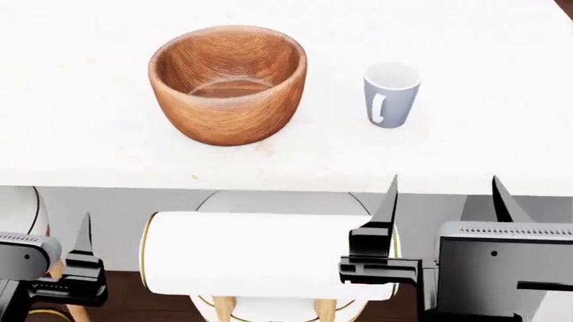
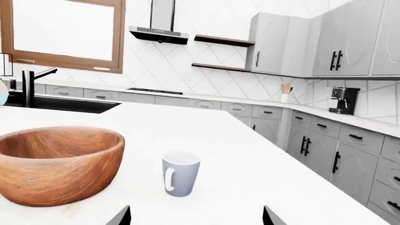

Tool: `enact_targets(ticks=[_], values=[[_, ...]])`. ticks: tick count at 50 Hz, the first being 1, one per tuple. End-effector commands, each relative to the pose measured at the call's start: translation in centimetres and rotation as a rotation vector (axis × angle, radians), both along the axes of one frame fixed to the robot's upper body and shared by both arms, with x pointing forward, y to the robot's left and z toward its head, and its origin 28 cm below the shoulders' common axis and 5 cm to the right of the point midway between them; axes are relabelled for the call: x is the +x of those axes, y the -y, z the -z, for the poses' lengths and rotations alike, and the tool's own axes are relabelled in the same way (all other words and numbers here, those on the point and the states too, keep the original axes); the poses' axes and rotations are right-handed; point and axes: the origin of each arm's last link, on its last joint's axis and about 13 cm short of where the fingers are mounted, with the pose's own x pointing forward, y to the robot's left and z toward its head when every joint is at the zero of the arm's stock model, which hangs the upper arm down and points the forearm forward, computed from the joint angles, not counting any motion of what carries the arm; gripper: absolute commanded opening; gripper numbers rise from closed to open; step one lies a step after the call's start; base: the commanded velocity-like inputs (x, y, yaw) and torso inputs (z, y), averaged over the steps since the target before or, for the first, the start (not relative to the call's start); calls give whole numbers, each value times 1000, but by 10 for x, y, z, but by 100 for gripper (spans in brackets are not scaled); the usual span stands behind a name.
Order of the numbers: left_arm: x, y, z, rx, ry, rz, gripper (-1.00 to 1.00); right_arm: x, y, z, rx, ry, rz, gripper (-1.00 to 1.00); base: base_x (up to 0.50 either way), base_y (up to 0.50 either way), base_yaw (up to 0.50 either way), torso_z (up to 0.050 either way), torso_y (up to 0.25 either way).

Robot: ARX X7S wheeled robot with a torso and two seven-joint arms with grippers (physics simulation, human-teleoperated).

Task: Place the cup inside the bowl on the dining table and move the bowl to any counter.

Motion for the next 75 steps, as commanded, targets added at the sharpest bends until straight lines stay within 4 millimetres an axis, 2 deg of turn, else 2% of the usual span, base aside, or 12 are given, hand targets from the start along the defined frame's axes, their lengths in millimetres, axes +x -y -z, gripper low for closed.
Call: enact_targets(ticks=[1,35,45,50,59,66,71,72,75], values=[[1,0,2,-3,16,6,100,-5,6,4,11,1,11,100,375,152,0,0,0],[1,-2,6,-9,10,-5,100,-13,11,14,12,-32,42,100,444,103,0,0,0],[0,-4,7,-8,10,-8,100,-20,21,9,17,-15,77,100,437,149,0,0,2],[-1,-4,7,-7,11,-9,100,-20,20,9,11,-18,72,100,434,85,0,0,0],[-1,-5,6,-5,15,-14,100,-40,23,-2,13,-15,130,100,72,15,0,0,1],[-3,-7,5,-5,16,-19,100,-57,20,15,24,-104,163,100,0,0,0,0,0],[-3,-7,4,-6,21,-22,100,-52,17,36,72,-210,206,100,0,0,0,0,0],[-3,-6,5,-6,20,-22,100,-50,18,38,126,-216,207,100,0,0,0,0,0],[-3,-7,5,-8,18,-21,100,-46,17,39,139,-215,256,100,0,0,0,0,0]])
